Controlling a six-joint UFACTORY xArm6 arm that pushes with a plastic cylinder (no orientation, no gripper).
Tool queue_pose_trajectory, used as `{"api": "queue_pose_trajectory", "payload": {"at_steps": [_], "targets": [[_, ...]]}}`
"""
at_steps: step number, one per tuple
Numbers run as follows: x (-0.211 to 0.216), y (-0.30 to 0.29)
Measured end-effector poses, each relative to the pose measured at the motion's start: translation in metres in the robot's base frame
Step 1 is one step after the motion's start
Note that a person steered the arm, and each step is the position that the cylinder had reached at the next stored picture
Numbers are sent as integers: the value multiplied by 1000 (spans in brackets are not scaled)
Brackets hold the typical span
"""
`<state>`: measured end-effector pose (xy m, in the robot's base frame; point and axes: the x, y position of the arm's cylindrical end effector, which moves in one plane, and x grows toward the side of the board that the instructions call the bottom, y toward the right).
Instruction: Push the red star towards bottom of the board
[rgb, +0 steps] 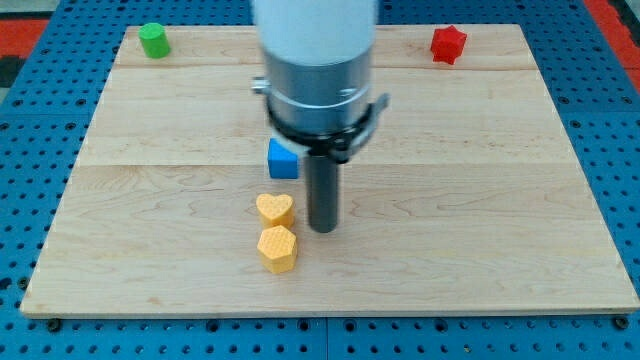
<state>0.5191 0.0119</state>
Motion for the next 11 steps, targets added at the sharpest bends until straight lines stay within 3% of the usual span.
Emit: {"api": "queue_pose_trajectory", "payload": {"at_steps": [1, 3, 5, 6, 7, 8, 9, 10, 11], "targets": [[-3, 5], [-91, 137], [-95, 150], [-117, 138], [-154, 135], [-184, 191], [-246, 238], [-286, 259], [-318, 169]]}}
